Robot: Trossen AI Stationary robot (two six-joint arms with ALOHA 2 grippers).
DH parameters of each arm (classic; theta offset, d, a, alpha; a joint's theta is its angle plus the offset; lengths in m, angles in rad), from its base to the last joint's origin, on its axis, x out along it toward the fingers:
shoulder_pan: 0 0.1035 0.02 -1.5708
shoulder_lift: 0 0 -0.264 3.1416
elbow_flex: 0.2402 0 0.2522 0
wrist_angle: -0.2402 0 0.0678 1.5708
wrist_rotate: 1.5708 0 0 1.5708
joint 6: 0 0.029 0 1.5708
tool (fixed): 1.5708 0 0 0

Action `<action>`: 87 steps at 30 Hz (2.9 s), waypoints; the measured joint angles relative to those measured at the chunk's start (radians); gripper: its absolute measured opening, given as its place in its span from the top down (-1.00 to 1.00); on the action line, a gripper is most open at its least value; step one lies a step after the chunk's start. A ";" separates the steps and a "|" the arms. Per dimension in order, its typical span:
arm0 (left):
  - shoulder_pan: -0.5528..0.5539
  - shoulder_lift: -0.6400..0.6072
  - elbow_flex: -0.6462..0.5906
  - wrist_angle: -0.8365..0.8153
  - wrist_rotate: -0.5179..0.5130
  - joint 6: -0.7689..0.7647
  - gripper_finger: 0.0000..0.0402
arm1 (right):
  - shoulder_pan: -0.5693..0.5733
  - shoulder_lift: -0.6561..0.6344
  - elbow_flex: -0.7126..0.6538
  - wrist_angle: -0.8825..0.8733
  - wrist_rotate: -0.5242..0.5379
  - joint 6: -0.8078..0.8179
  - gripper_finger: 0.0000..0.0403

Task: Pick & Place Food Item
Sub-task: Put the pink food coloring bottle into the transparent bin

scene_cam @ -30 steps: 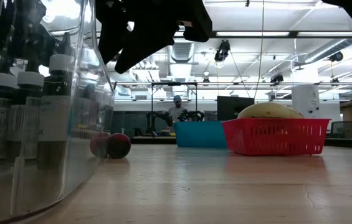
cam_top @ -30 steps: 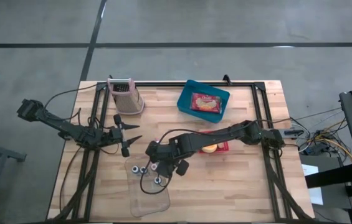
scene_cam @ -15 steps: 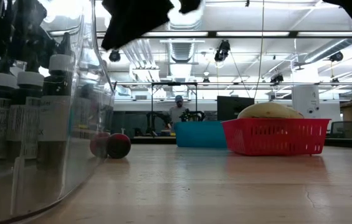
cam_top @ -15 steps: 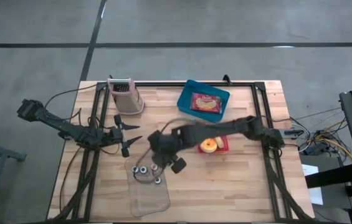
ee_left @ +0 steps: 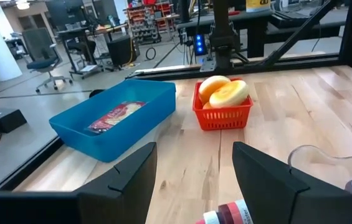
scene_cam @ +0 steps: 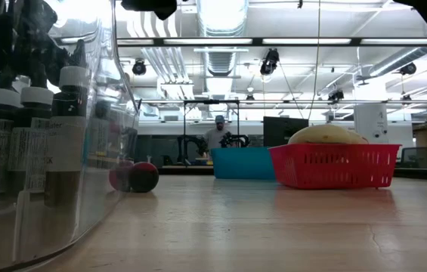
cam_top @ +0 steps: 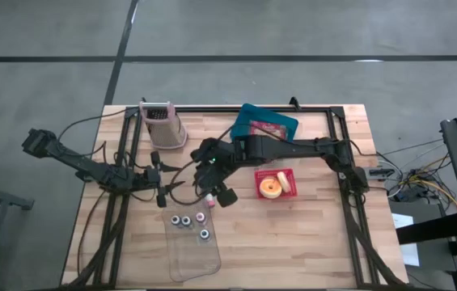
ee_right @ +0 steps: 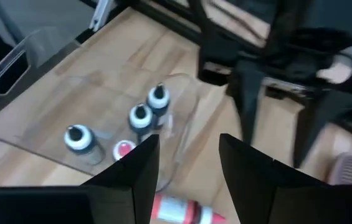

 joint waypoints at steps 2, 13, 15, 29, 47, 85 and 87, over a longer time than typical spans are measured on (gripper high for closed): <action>0.000 0.000 0.000 -0.001 0.000 0.001 -0.06 | -0.007 -0.010 -0.013 0.041 0.000 0.000 0.21; 0.000 0.000 0.000 0.001 0.001 0.001 -0.06 | -0.028 -0.058 -0.297 0.695 -0.038 0.051 0.21; 0.000 0.000 0.000 0.002 0.002 0.000 -0.06 | -0.028 -0.096 -0.382 0.872 -0.042 0.076 0.21; 0.000 0.000 0.000 0.019 0.007 0.000 -0.06 | -0.029 -0.447 -1.122 1.503 0.185 0.155 0.21; 0.000 0.000 0.000 0.072 0.052 -0.019 -0.06 | -0.015 -0.842 -1.770 1.654 0.341 0.308 0.21; 0.238 0.379 0.187 0.299 0.248 -0.024 -0.06 | -0.075 -0.706 -1.861 1.817 0.370 0.206 0.21; 0.248 0.421 0.235 0.261 0.278 -0.034 -0.06 | -0.069 -0.705 -1.849 1.795 0.366 0.204 0.21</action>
